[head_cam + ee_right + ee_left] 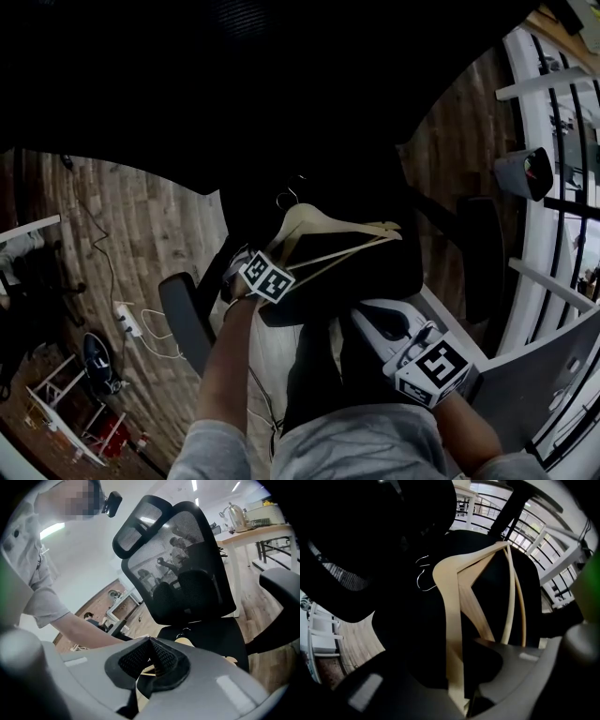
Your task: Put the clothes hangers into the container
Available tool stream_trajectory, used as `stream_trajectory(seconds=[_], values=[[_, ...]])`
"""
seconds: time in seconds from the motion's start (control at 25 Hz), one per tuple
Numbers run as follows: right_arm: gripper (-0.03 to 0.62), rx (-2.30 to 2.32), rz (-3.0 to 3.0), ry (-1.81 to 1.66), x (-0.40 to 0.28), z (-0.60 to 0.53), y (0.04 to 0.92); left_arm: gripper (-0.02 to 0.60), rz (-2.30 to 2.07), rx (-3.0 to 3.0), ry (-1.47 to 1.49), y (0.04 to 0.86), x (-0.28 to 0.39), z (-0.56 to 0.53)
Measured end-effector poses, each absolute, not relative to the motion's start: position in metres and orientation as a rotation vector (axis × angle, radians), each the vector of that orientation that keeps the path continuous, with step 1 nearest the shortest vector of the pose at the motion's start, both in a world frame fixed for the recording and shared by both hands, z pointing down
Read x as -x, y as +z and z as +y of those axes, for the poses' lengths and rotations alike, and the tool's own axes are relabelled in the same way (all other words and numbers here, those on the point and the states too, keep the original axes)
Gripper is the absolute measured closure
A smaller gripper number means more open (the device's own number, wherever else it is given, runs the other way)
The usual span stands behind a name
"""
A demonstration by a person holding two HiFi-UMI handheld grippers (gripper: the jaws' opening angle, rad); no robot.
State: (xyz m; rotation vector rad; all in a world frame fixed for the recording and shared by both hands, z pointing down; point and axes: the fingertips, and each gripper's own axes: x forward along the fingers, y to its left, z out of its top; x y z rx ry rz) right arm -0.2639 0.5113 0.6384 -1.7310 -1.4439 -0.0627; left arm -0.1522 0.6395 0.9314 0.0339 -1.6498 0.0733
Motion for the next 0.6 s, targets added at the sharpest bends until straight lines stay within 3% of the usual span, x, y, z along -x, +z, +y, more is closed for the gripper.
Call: stream_trajectory(seconds=[0.6], values=[[0.595,1.704,-1.736,-0.011,0.264,0.474,0.548,0.514,-1.894,0.201,-0.149,0.805,0.166,0.614]])
